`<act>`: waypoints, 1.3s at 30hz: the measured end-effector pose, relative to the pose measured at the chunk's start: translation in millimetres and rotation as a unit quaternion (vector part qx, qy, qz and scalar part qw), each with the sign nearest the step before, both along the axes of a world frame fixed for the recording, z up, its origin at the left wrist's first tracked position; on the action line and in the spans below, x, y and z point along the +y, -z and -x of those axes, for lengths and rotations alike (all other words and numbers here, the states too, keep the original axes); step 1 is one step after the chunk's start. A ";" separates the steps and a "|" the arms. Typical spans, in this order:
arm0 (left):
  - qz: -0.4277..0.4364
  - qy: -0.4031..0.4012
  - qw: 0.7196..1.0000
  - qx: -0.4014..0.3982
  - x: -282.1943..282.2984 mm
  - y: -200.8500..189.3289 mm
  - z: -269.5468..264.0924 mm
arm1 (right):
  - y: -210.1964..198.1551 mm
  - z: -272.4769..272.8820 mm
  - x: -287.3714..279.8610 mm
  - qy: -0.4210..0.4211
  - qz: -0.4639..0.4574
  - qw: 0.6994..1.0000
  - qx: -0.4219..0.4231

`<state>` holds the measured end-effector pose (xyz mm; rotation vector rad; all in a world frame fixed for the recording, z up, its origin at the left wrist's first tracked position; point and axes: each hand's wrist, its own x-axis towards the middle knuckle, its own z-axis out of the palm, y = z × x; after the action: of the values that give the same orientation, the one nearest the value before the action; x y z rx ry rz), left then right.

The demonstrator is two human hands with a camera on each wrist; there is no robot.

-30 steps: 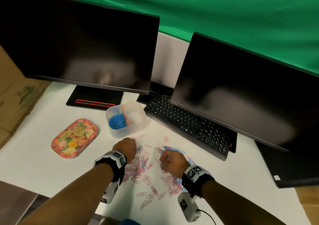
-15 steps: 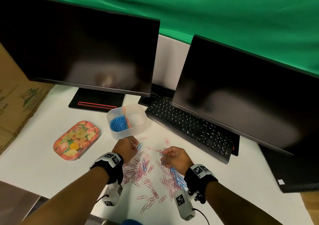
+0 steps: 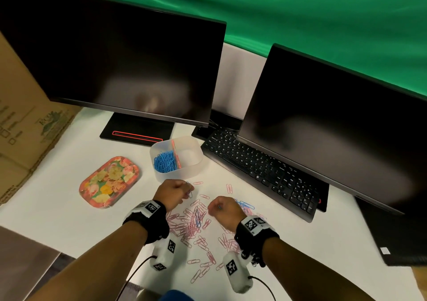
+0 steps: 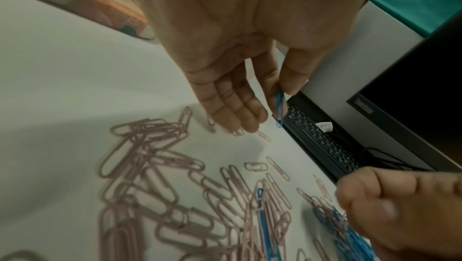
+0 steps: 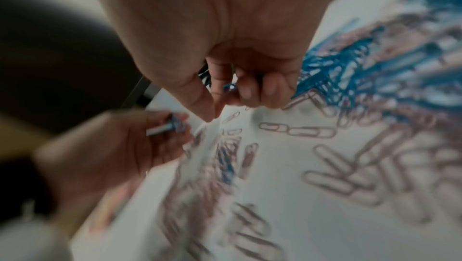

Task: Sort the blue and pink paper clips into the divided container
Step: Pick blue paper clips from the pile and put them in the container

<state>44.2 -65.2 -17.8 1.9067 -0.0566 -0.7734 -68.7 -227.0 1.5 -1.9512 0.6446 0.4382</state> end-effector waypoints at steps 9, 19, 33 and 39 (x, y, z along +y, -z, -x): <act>0.016 -0.038 0.998 -0.043 0.6 -3.8 2.5 | 16.3 13.9 15.5 -0.258 0.248 0.933 -0.036; -0.090 0.117 0.982 -0.115 -6.8 -0.6 30.8 | 7.9 4.9 6.5 -0.187 0.290 0.938 -0.028; -0.156 0.227 0.943 -0.188 -10.7 6.5 35.5 | 14.7 -1.0 11.3 -0.193 0.308 0.931 0.020; -0.209 0.360 0.872 -0.256 -26.0 5.5 33.1 | 16.5 20.7 -6.6 -0.154 0.217 0.963 -0.040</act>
<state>11.2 -91.2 -23.3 2.4951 -1.0596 -0.7647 -89.5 -233.5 -15.0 -2.4910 0.4058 0.4288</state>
